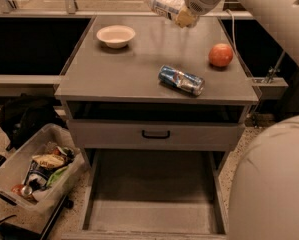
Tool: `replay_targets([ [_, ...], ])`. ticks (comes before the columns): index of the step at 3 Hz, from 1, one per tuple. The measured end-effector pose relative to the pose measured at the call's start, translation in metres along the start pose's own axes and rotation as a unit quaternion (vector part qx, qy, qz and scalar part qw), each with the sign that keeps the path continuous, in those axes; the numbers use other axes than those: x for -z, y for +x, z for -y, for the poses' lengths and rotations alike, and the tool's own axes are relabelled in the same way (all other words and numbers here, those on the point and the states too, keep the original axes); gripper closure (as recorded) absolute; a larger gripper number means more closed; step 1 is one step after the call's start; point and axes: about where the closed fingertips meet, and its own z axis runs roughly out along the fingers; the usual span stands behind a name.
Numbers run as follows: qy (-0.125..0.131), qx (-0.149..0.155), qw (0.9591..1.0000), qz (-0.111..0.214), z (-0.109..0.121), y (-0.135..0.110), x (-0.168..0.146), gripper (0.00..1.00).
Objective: Pick blue plastic bottle from middle drawer and place on counter
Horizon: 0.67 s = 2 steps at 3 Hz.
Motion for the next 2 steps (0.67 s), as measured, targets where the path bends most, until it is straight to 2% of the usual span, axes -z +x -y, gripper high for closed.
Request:
replay_targets([
  [1,-0.032,-0.010,0.9994,0.003,-0.006,0.007,-0.008,1.00],
  [2,-0.050,-0.049,0.9968,0.037,-0.016,0.014,0.011,1.00],
])
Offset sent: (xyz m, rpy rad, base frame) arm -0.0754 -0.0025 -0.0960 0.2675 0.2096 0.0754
